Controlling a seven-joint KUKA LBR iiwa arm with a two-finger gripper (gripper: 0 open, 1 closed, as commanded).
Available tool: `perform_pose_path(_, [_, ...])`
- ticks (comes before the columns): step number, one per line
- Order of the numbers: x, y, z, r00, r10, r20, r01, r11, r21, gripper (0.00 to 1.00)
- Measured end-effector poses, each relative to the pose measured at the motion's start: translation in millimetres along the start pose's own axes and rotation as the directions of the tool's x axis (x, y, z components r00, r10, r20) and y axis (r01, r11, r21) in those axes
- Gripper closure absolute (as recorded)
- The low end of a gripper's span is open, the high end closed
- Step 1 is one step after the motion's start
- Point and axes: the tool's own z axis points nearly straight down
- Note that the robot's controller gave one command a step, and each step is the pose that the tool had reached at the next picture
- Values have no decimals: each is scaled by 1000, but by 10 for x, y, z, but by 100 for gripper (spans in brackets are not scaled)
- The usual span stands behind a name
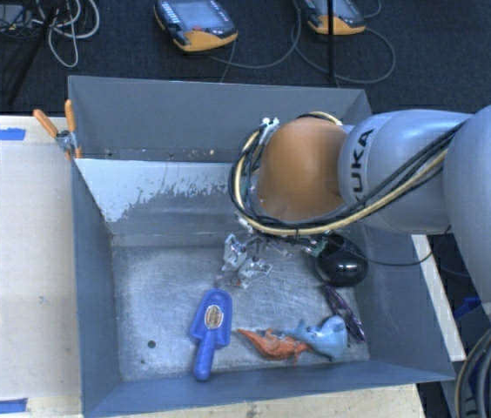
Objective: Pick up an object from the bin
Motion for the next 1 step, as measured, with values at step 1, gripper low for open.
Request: perform_pose_path(1, [67,214,-1120,992,126,-14,-126,992,-9,100])
